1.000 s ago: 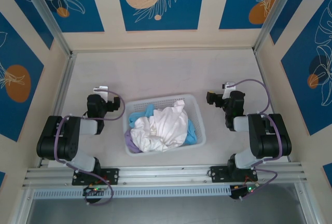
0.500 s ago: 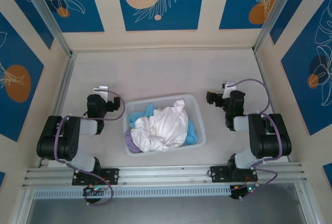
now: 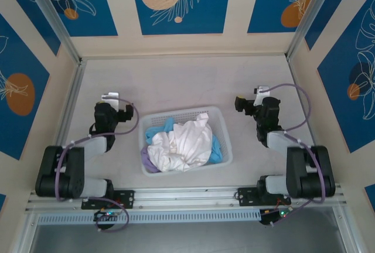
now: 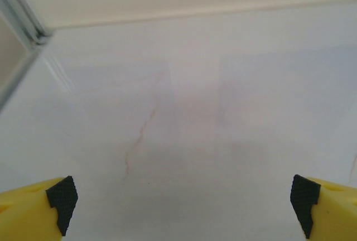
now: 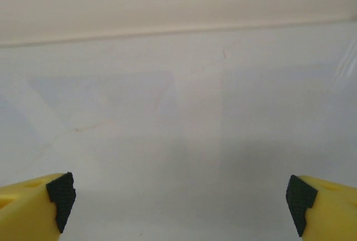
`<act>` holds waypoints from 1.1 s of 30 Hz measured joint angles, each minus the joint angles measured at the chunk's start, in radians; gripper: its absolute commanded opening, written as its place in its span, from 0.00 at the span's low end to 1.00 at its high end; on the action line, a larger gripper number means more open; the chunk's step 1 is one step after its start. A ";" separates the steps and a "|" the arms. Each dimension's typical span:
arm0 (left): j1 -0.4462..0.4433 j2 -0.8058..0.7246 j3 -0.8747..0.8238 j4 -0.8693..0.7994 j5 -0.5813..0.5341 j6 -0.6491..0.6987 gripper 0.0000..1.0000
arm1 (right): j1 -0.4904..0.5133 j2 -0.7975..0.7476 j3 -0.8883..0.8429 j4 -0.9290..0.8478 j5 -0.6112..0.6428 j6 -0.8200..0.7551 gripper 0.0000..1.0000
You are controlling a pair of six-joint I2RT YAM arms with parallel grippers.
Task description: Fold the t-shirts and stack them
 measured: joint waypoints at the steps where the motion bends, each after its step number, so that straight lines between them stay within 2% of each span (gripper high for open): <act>1: -0.002 -0.038 0.027 -0.056 -0.025 -0.017 1.00 | 0.004 -0.063 0.000 -0.030 -0.003 0.003 0.99; 4: 0.001 -0.096 0.189 -0.273 -0.094 -0.091 1.00 | 0.017 -0.267 0.026 -0.187 -0.009 0.049 0.99; 7: 0.011 -0.122 0.343 -0.430 -0.065 -0.161 1.00 | 0.003 -0.374 0.171 -0.478 0.014 0.191 0.99; 9: 0.013 -0.149 0.402 -0.517 -0.012 -0.234 1.00 | -0.034 -0.391 0.283 -0.657 0.016 0.285 0.99; 12: 0.013 -0.170 0.447 -0.661 0.003 -0.396 1.00 | -0.069 -0.423 0.345 -0.857 0.045 0.442 0.99; 14: 0.022 -0.180 0.443 -0.733 0.023 -0.494 1.00 | -0.073 -0.447 0.342 -0.962 0.027 0.511 0.91; 16: 0.028 -0.189 0.422 -0.781 0.060 -0.571 1.00 | -0.066 -0.448 0.340 -1.026 -0.014 0.569 0.82; 20: 0.004 -0.194 0.387 -0.869 0.140 -0.667 1.00 | 0.005 -0.383 0.345 -1.114 -0.104 0.659 0.80; 23: -0.086 -0.189 0.408 -0.961 0.153 -0.677 0.99 | 0.124 -0.304 0.369 -1.202 -0.123 0.700 0.79; 27: -0.326 -0.119 0.535 -1.107 0.153 -0.652 0.96 | 0.263 -0.182 0.443 -1.354 -0.124 0.716 0.76; 33: -0.642 0.003 0.712 -1.303 0.138 -0.608 0.95 | 0.330 -0.066 0.492 -1.532 -0.090 0.714 0.78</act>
